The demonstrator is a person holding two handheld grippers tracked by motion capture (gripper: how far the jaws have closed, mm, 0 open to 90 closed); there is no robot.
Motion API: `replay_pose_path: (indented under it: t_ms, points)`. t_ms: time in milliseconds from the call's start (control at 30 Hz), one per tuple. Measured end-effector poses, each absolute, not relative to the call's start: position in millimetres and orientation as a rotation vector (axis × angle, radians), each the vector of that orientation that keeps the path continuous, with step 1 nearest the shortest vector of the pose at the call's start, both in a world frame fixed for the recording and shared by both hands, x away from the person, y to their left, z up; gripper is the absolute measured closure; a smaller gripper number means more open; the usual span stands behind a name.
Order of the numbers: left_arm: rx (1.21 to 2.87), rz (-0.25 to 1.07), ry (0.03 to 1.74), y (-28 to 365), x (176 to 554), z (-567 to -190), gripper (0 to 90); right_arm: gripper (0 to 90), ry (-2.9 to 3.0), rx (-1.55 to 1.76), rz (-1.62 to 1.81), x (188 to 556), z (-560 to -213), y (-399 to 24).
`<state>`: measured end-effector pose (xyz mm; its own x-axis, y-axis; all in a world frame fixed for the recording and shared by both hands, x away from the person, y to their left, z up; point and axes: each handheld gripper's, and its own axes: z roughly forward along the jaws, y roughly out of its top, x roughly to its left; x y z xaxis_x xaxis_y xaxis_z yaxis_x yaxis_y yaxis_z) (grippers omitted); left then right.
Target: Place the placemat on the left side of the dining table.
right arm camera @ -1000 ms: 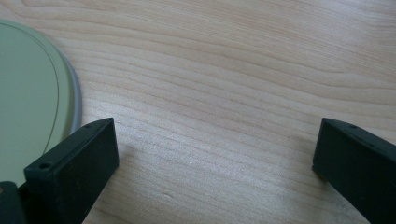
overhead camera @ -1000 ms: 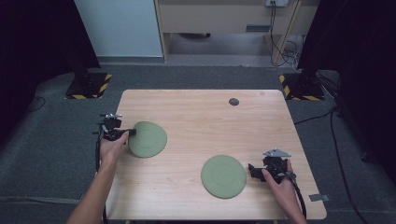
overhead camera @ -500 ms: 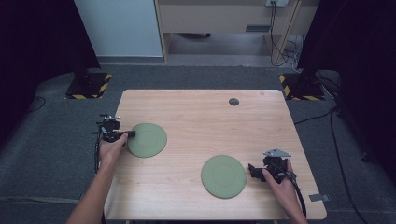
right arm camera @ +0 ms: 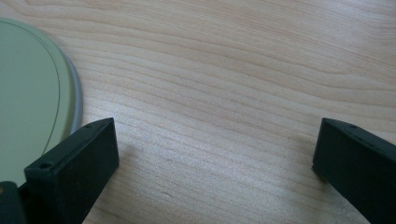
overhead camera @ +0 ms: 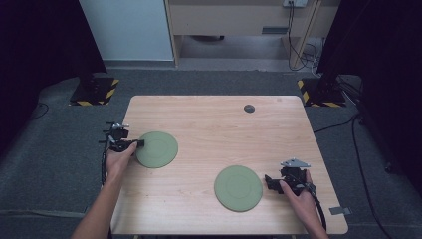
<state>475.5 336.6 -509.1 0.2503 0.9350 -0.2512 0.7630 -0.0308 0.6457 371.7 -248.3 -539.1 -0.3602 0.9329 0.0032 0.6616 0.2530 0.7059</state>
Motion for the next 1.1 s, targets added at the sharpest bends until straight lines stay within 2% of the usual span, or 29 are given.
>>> replay_pose_path:
  t_ms: [333, 567, 700, 933, 1100]
  points:
    - [1.921, 0.422, 1.565, 331.3, 476.3, -510.8, 63.1, 0.6, 2.119, 1.448, 0.879, 371.7, -539.0, -248.8]
    - [1.957, 0.500, 1.570, 327.1, 475.7, -509.2, 33.8, 0.6, 2.119, 1.448, 0.879, 371.7, -539.0, -248.9]
    - [1.952, 0.498, 1.568, 325.6, 473.1, -505.4, 22.4, 0.6, 2.118, 1.448, 0.878, 371.7, -539.0, -248.8]
    - [1.912, 0.459, 1.568, 321.3, 466.5, -495.3, 9.5, 0.6, 2.115, 1.452, 0.876, 371.5, -539.0, -248.7]
    - [1.908, 0.449, 1.540, 315.3, 461.8, -486.8, 6.9, 0.6, 2.102, 1.463, 0.873, 371.7, -539.1, -249.1]
